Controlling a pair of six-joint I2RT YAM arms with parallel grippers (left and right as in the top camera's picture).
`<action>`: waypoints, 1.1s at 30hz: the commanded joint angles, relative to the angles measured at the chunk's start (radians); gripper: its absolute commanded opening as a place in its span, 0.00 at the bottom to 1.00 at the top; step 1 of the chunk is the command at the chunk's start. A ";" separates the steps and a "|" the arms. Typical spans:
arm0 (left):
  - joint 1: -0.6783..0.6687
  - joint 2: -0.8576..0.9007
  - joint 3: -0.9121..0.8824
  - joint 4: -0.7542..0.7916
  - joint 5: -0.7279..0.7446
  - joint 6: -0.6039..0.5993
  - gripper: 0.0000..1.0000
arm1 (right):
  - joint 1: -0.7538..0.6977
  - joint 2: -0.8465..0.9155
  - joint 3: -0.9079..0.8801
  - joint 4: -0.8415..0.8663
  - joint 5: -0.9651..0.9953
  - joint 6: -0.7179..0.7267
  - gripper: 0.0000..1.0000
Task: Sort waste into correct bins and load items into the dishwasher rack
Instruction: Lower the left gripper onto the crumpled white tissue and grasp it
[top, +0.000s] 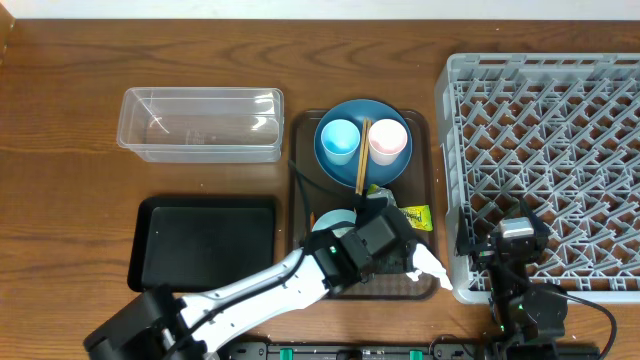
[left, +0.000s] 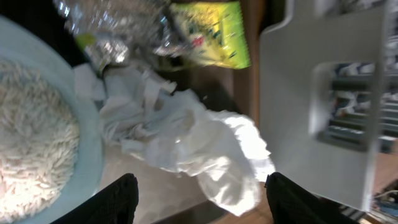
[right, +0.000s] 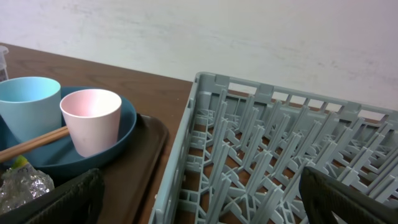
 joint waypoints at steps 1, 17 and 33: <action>-0.028 0.028 0.016 -0.008 -0.019 -0.021 0.69 | -0.014 -0.002 -0.002 -0.003 0.000 -0.011 0.99; -0.038 0.029 0.016 -0.020 -0.042 0.000 0.69 | -0.014 -0.002 -0.002 -0.003 0.000 -0.011 0.99; 0.027 0.012 0.017 -0.050 -0.021 0.032 0.69 | -0.014 -0.002 -0.002 -0.003 0.000 -0.011 0.99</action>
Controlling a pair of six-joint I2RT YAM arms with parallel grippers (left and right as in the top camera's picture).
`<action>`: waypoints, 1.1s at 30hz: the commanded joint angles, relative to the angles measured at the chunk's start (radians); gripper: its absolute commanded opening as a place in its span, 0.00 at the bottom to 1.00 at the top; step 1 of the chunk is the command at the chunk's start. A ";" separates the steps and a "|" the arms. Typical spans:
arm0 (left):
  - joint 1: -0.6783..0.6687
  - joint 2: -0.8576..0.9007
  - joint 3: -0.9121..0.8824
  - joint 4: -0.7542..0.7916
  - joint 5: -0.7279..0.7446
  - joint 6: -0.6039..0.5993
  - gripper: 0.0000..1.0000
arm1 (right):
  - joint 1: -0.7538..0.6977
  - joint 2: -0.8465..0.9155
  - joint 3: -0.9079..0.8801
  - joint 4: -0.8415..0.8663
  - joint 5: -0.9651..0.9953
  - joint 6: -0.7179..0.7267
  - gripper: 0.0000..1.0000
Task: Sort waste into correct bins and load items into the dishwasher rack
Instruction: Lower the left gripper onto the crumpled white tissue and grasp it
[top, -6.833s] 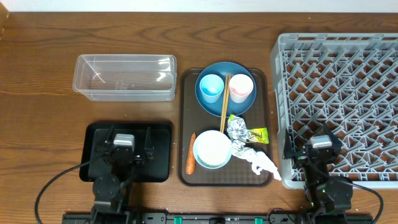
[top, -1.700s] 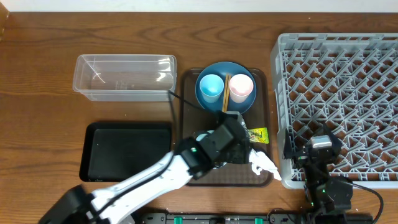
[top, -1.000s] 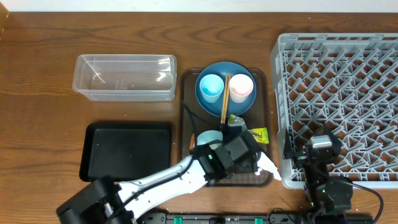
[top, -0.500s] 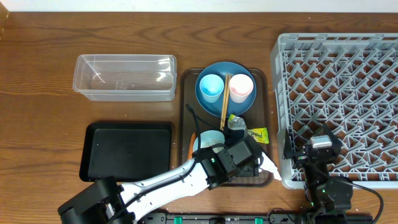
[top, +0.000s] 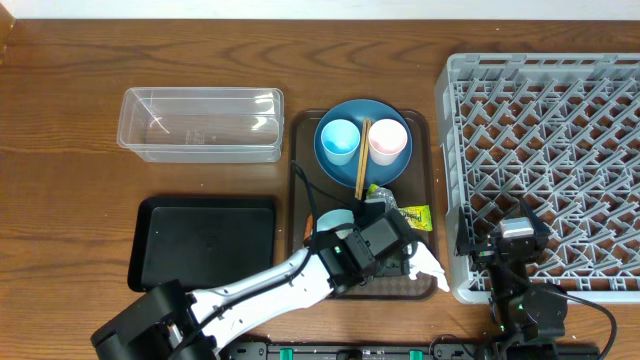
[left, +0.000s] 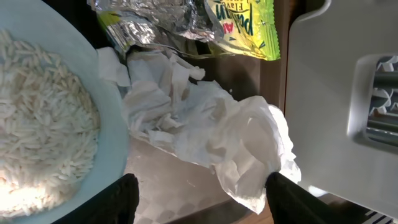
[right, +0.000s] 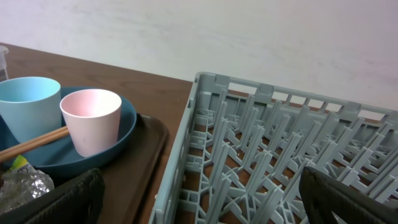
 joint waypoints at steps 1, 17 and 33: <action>0.030 -0.019 0.017 -0.018 -0.004 0.038 0.69 | -0.014 -0.002 -0.002 -0.003 0.000 -0.010 0.99; 0.100 -0.174 0.018 -0.158 0.025 0.056 0.69 | -0.014 -0.002 -0.002 -0.003 0.000 -0.011 0.99; 0.032 -0.070 0.017 -0.070 0.025 0.051 0.74 | -0.014 -0.002 -0.002 -0.003 0.000 -0.011 0.99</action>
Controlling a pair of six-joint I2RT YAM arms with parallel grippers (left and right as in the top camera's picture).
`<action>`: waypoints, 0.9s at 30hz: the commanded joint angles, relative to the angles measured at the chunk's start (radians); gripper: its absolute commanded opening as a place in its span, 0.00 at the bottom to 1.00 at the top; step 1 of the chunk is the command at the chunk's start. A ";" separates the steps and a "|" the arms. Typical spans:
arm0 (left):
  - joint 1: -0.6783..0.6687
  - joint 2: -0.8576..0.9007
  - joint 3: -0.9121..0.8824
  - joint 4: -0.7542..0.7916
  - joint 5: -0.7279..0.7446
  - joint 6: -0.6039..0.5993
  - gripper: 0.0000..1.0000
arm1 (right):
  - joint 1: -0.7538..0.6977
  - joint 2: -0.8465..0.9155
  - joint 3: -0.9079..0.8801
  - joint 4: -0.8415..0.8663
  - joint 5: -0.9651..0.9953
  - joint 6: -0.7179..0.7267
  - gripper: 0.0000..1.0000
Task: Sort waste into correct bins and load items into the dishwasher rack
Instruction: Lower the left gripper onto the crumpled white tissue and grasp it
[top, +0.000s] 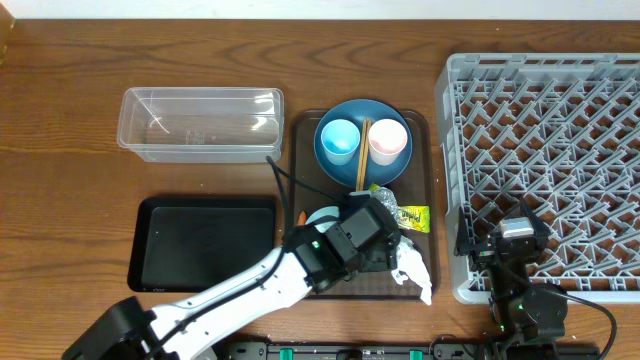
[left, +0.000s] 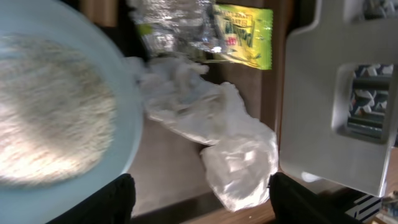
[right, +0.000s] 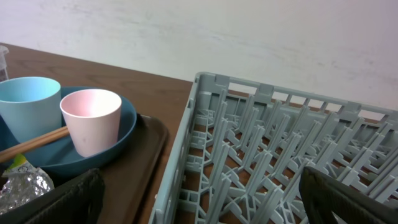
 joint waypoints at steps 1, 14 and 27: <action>-0.020 0.049 0.016 0.039 -0.002 0.005 0.74 | -0.014 -0.002 -0.002 -0.003 0.000 -0.011 0.99; -0.029 0.142 0.016 0.164 -0.001 0.005 0.72 | -0.014 -0.002 -0.002 -0.003 0.000 -0.011 0.99; -0.029 0.134 0.017 0.159 0.003 0.006 0.06 | -0.014 -0.002 -0.002 -0.003 0.000 -0.011 0.99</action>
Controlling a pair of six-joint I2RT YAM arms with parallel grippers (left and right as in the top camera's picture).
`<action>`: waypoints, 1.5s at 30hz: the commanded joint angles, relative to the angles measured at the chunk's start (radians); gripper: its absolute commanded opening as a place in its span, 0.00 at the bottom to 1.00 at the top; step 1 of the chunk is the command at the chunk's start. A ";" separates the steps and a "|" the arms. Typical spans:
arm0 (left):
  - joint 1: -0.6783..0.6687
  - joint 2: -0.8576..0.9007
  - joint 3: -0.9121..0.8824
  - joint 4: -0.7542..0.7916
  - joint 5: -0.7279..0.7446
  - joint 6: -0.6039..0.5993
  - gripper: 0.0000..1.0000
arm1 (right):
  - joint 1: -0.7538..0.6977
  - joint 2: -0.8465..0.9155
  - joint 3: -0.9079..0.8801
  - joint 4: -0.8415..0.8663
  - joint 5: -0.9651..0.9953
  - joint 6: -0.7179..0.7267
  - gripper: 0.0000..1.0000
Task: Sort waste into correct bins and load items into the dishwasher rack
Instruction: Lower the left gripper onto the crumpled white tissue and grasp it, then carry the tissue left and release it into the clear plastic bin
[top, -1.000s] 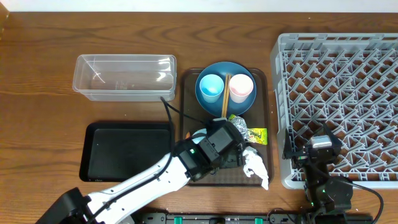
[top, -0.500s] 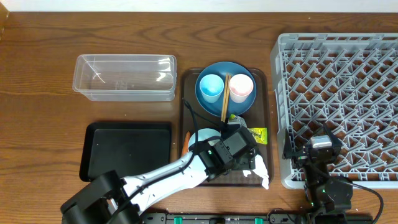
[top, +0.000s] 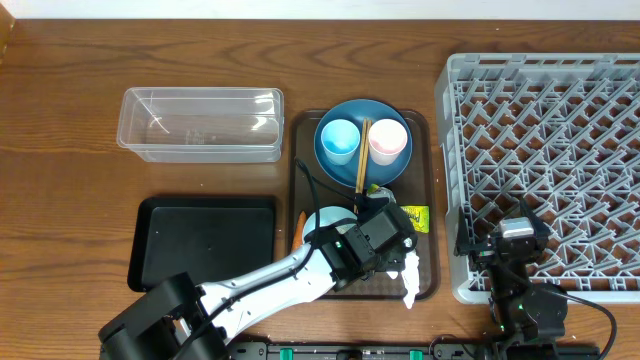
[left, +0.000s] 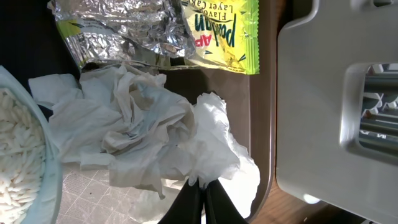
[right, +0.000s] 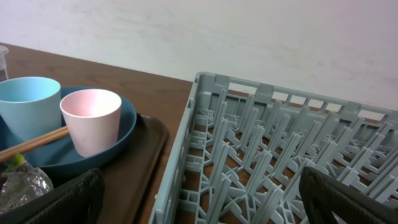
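Note:
My left gripper (left: 200, 186) is shut on a fold of the crumpled white napkin (left: 149, 124), which lies on the brown tray (top: 298, 160) at its front right. In the overhead view the left gripper (top: 392, 250) is above the napkin (top: 409, 277). Crumpled foil (left: 118, 25) and a yellow-green snack wrapper (left: 222, 31) lie just beyond the napkin, and a pale blue bowl of rice (left: 15, 162) sits to its left. My right gripper (right: 199, 202) stands open over the front left corner of the grey dishwasher rack (top: 550, 150).
A blue plate (top: 335, 170) at the back of the tray carries a blue cup (top: 339, 137), a pink cup (top: 388, 142) and chopsticks (top: 362, 160). A clear plastic bin (top: 200, 123) stands at the back left, a black tray (top: 205, 240) in front of it.
My left gripper was open above the napkin; now it is lower and shut on the napkin's fold. The napkin has bunched up slightly. The right arm has not moved.
My left gripper hung open over the napkin by the rice bowl at all three earlier moments, shifting a little over the tray. Now it is shut on the napkin, which still lies on the tray. The right gripper stayed open over the rack throughout.

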 joint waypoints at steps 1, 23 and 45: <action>0.000 -0.012 0.017 -0.002 -0.001 0.006 0.06 | -0.014 -0.002 -0.002 -0.003 0.000 -0.011 0.99; 0.090 -0.330 0.027 -0.093 -0.012 0.101 0.06 | -0.014 -0.002 -0.002 -0.003 0.000 -0.011 0.99; 0.575 -0.425 0.027 -0.100 -0.011 0.280 0.06 | -0.014 -0.002 -0.002 -0.003 0.000 -0.011 0.99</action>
